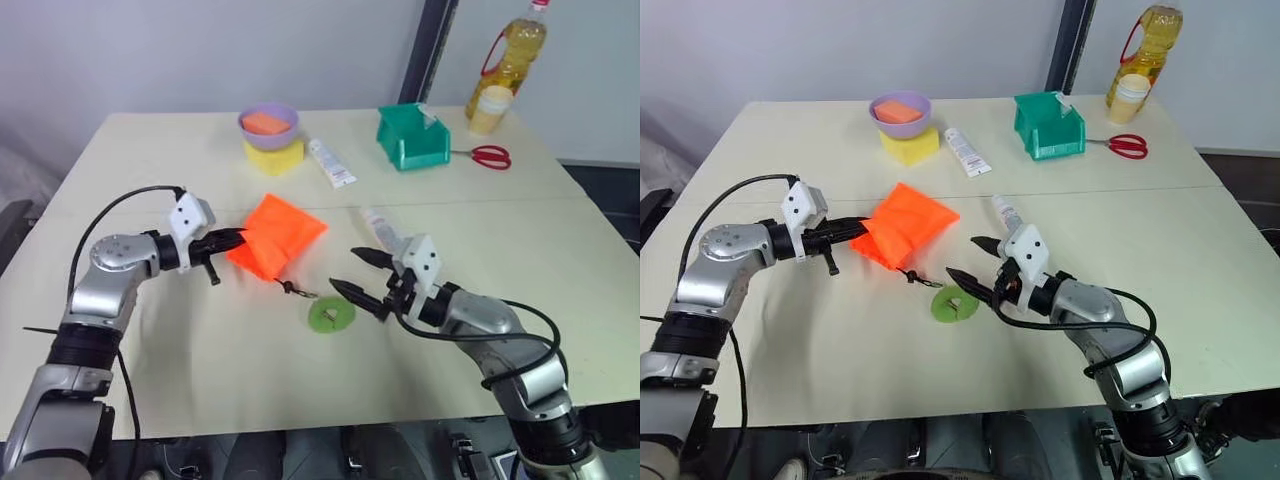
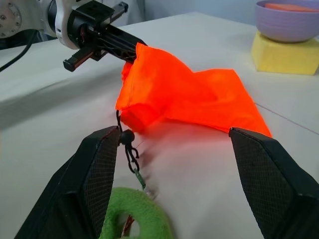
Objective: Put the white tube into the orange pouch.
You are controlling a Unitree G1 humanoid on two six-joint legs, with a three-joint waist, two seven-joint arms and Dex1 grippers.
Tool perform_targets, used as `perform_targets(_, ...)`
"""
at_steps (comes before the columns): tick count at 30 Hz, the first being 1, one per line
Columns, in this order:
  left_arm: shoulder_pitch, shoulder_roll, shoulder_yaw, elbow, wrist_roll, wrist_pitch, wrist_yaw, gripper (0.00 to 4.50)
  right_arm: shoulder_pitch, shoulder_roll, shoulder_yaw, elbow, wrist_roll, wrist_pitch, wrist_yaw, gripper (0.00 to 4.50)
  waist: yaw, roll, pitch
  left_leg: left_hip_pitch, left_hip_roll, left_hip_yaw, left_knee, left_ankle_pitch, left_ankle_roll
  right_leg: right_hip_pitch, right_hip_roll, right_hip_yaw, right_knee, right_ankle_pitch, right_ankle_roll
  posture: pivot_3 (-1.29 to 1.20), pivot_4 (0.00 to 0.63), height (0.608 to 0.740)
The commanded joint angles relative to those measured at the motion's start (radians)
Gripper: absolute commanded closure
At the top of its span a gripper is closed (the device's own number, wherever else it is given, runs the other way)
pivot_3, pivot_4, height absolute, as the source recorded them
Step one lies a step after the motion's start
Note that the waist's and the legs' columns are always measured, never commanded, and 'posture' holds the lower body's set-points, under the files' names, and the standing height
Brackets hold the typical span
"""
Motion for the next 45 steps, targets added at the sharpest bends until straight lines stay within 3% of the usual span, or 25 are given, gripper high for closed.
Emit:
perform_targets(1, -0.056, -0.011, 0.026, -0.027, -0.041, 0.102, -0.012, 4.45, -0.033, 0.001, 0.014, 0.023, -0.07, -0.041, -0.038, 0.87, 0.0, 0.0, 0.0, 0.0, 0.0, 0.0, 0.0, 0.0, 0.0, 0.0, 0.0, 0.0, 0.0, 0.0, 0.0, 0.0, 0.15, 0.731)
perform_targets(5, -0.077, -0.043, 0.023, -0.059, -0.063, 0.224, 0.015, 4.45, -0.072, 0.025, -0.041, 0.107, -0.135, -0.026, -0.15, 0.87, 0.0, 0.0, 0.0, 0.0, 0.0, 0.0, 0.001, 0.0, 0.0, 0.0, 0.0, 0.001, 0.0, 0.0, 0.0, 0.0, 0.15, 0.731)
perform_targets(9, -0.078, -0.113, 0.023, -0.132, -0.102, 0.339, 0.066, 4.5, -0.101, 0.03, -0.1, 0.185, -0.194, -0.005, -0.259, 0.06, 0.004, 0.0, 0.0, -0.001, 0.0, 0.0, 0.002, 0.0, 0.0, -0.001, 0.0, 0.001, 0.0, 0.0, 0.0, 0.0, 0.15, 0.731)
perform_targets(14, -0.071, -0.181, 0.026, -0.185, -0.116, 0.412, 0.134, 4.5, -0.12, 0.025, -0.098, 0.253, -0.258, 0.042, -0.314, 0.06, -0.002, 0.0, 0.0, -0.001, 0.0, 0.0, 0.002, 0.0, 0.0, -0.001, 0.0, 0.002, 0.001, 0.0, 0.0, 0.0, 0.15, 0.731)
perform_targets(23, -0.032, -0.202, 0.063, -0.237, -0.142, 0.466, 0.182, 4.5, -0.133, 0.081, -0.115, 0.333, -0.255, 0.085, -0.345, 0.06, -0.003, 0.0, 0.0, -0.001, 0.001, 0.0, 0.002, 0.0, 0.0, -0.002, 0.002, 0.004, 0.002, 0.0, 0.0, 0.0, 0.15, 0.731)
perform_targets(26, -0.02, -0.206, 0.07, -0.254, -0.146, 0.478, 0.199, 4.5, -0.138, 0.087, -0.116, 0.344, -0.256, 0.066, -0.343, 0.89, -0.001, 0.0, 0.0, -0.001, 0.0, 0.001, 0.002, 0.0, 0.0, -0.002, 0.001, 0.004, 0.002, 0.0, 0.0, 0.0, 0.15, 0.731)
perform_targets(29, -0.007, -0.213, 0.073, -0.269, -0.15, 0.488, 0.217, 4.5, -0.132, 0.082, -0.112, 0.322, -0.257, 0.064, -0.336, 2.36, -0.001, 0.0, 0.0, -0.001, 0.001, 0.001, 0.002, 0.0, 0.0, -0.002, 0.001, 0.004, 0.002, 0.0, 0.0, 0.0, 0.15, 0.731)
perform_targets(34, 0.002, -0.224, 0.065, -0.28, -0.149, 0.493, 0.231, 4.5, -0.099, 0.039, -0.116, 0.25, -0.254, 0.054, -0.294, 2.36, -0.001, 0.0, 0.0, -0.001, 0.0, 0.001, 0.002, 0.0, 0.0, -0.002, 0.001, 0.004, 0.002, 0.0, 0.0, 0.0, 0.15, 0.731)
perform_targets(38, -0.001, -0.23, 0.052, -0.274, -0.142, 0.49, 0.233, 4.5, -0.03, -0.027, -0.161, 0.1, -0.162, 0.014, -0.16, 2.36, 0.0, 0.0, 0.0, -0.001, 0.0, 0.0, 0.001, 0.0, 0.0, -0.002, 0.001, 0.004, 0.001, 0.0, 0.0, 0.0, 0.15, 0.731)
perform_targets(41, -0.006, -0.232, 0.04, -0.27, -0.14, 0.491, 0.224, 4.5, 0.069, -0.11, -0.204, -0.037, -0.049, 0.025, -0.01, 2.36, 0.0, 0.0, 0.0, -0.001, 0.0, 0.0, 0.001, 0.0, 0.0, -0.002, 0.002, 0.004, 0.001, 0.0, 0.0, 0.0, 0.15, 0.731)
perform_targets(45, -0.019, -0.24, 0.027, -0.256, -0.138, 0.491, 0.221, 4.5, 0.151, -0.156, -0.268, -0.177, 0.155, 0.118, 0.082, 2.36, 0.0, 0.0, 0.0, -0.001, 0.0, 0.0, 0.001, 0.0, 0.0, -0.002, 0.002, 0.004, 0.001, -0.001, 0.001, 0.0, 0.15, 0.731)
